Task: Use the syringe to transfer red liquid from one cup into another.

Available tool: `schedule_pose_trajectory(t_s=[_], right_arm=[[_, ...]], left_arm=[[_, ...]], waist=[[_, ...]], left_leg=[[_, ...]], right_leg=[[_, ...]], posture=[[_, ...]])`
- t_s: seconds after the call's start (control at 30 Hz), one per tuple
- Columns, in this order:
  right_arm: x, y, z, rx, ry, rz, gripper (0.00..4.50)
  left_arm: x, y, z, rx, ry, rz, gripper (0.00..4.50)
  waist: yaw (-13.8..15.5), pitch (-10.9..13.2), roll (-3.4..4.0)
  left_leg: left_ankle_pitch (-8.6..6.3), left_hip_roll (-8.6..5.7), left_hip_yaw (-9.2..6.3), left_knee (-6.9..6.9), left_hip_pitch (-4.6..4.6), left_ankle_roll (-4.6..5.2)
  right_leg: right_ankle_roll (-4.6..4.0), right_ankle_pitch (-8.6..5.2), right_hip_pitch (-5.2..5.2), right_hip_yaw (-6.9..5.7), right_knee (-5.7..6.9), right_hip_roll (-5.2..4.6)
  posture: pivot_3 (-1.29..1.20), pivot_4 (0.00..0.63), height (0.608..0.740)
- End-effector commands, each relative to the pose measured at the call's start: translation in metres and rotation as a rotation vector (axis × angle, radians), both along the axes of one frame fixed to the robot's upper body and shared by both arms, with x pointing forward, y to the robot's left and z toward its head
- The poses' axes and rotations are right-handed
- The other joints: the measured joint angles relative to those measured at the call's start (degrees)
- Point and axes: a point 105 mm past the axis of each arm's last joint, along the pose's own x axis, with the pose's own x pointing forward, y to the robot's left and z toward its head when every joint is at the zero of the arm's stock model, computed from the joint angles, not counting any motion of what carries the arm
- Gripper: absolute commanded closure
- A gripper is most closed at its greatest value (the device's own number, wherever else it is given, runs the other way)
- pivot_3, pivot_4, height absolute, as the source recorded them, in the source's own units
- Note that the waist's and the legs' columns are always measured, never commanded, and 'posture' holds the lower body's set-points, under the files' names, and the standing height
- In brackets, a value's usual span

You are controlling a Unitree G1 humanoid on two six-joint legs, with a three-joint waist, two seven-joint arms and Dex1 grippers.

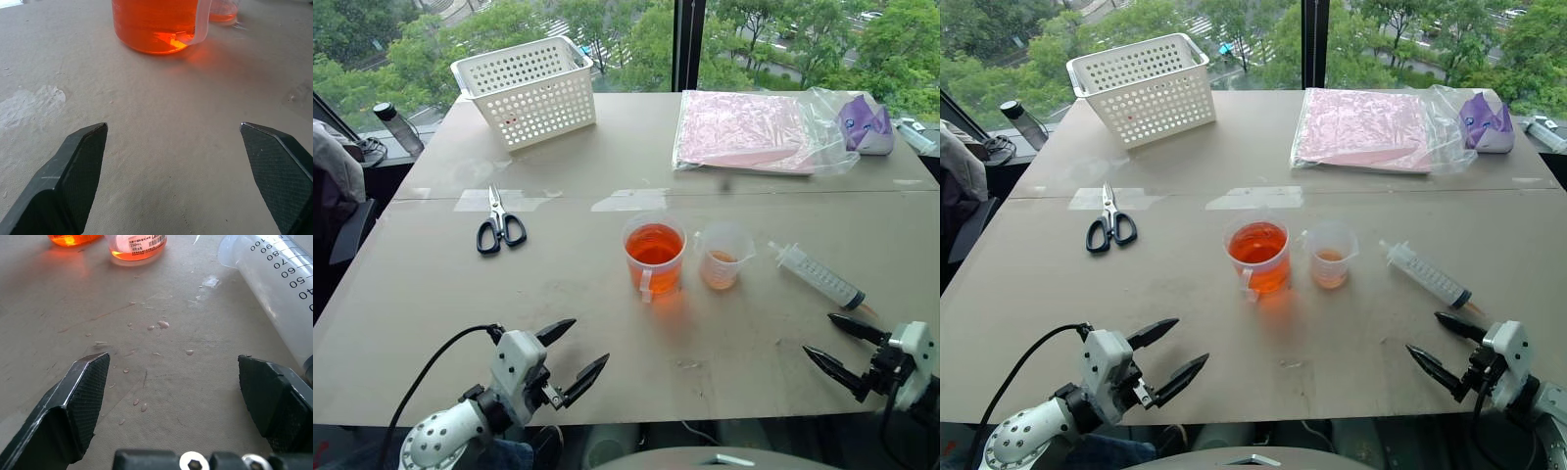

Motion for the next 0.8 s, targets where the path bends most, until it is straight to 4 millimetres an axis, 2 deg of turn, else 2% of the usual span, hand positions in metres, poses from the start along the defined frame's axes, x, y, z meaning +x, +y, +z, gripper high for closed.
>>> schedule_pose_trajectory(t_s=[0.03,0.63,0.8], right_arm=[[0.000,0.000,0.007,-0.001,-0.025,0.013,0.00],[-0.003,0.002,0.008,0.008,-0.025,0.026,0.00],[-0.006,0.011,0.027,0.018,-0.033,0.099,0.00]], left_arm=[[0.000,-0.003,0.008,-0.003,-0.037,-0.017,0.09],[-0.004,-0.001,0.004,-0.019,-0.032,-0.041,0.09],[-0.003,-0.011,0.014,-0.011,-0.060,-0.091,0.09]], waist=[[0.0,0.0,0.00],[0.0,0.0,0.00],[0.0,0.0,0.03]], left_leg=[[0.00,0.00,0.00,0.00,0.00,0.00],[0.00,0.00,0.00,0.00,0.00,0.00],[0.00,0.00,0.00,0.00,0.00,0.00]], right_leg=[[0.00,0.00,0.00,0.00,0.00,0.00],[0.00,0.00,0.00,0.00,0.00,0.00],[0.00,0.00,0.00,0.00,0.00,0.00]], posture=[[0.00,0.150,0.740],[0.00,0.150,0.740],[0.00,0.150,0.740]])
